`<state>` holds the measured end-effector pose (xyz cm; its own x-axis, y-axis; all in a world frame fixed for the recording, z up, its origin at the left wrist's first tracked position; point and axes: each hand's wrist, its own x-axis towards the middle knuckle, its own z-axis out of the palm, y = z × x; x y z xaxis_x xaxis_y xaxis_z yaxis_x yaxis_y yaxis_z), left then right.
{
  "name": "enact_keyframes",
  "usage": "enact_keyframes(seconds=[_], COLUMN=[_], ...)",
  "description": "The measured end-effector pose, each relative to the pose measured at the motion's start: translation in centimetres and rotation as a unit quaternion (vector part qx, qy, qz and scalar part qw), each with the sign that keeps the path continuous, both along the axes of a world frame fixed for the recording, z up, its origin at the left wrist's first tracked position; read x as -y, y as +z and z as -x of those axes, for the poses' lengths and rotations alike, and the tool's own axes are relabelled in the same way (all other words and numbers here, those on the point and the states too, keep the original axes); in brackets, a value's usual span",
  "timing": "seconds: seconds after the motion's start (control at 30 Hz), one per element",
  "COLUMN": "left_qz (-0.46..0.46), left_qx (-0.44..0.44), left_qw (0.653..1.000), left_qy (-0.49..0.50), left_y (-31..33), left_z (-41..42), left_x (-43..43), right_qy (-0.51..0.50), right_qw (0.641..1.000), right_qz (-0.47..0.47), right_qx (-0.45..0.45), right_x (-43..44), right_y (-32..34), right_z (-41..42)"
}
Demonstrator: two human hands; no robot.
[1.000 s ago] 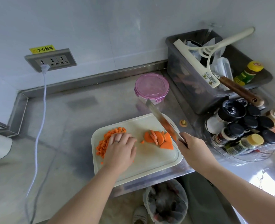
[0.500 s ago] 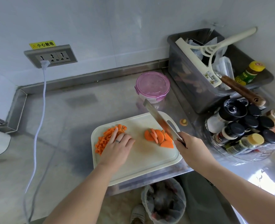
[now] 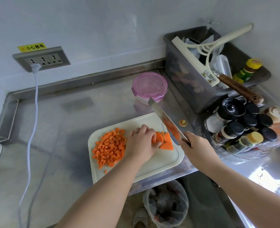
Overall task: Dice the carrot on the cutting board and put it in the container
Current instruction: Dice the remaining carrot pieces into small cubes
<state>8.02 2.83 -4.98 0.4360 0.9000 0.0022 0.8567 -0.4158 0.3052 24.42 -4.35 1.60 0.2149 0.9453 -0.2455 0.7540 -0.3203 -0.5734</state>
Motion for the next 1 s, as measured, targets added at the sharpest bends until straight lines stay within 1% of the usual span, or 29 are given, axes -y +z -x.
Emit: enact_keyframes(seconds=[0.13,0.2,0.27,0.33,0.4,0.63,0.7,0.77,0.87,1.0], left_qz=[0.013,0.017,0.038,0.069,0.088,0.094,0.101,0.116,0.141,0.154], left_qx=[-0.008,0.013,0.017,-0.005,-0.009,0.050,0.055,0.047,0.029,0.003], left_qw=[1.000,0.999,0.999,0.998,0.996,0.993,0.992,0.991,0.989,0.988], left_qy=[0.024,0.025,0.013,0.011,0.019,0.045,0.050,0.050,0.027,0.004], left_y=[-0.9,-1.1,-0.9,-0.6,-0.4,-0.3,-0.5,-0.6,-0.8,0.0], left_z=[1.5,2.2,2.1,1.5,0.9,1.2,1.4,1.7,2.3,2.3], left_x=[0.2,0.2,-0.2,-0.8,-1.2,0.3,1.3,2.4,3.5,2.8], right_qy=[-0.007,-0.010,-0.010,-0.007,-0.002,0.006,0.011,0.020,0.042,0.066], right_qw=[1.000,1.000,1.000,1.000,1.000,1.000,1.000,1.000,0.999,0.997], right_qz=[0.000,0.004,0.005,0.006,0.003,-0.004,-0.004,0.002,0.018,0.043], right_qx=[-0.004,-0.007,-0.007,-0.009,-0.017,-0.004,0.000,-0.014,-0.007,-0.015], right_x=[0.1,0.1,0.0,0.0,-0.1,-0.2,-0.1,0.1,0.7,1.5], right_y=[-0.1,-0.2,-0.3,-0.3,-0.1,-0.2,-0.4,-0.6,-1.0,-1.5], right_z=[-0.4,-0.4,-0.4,-0.3,-0.1,-0.1,-0.1,0.1,0.2,0.2])
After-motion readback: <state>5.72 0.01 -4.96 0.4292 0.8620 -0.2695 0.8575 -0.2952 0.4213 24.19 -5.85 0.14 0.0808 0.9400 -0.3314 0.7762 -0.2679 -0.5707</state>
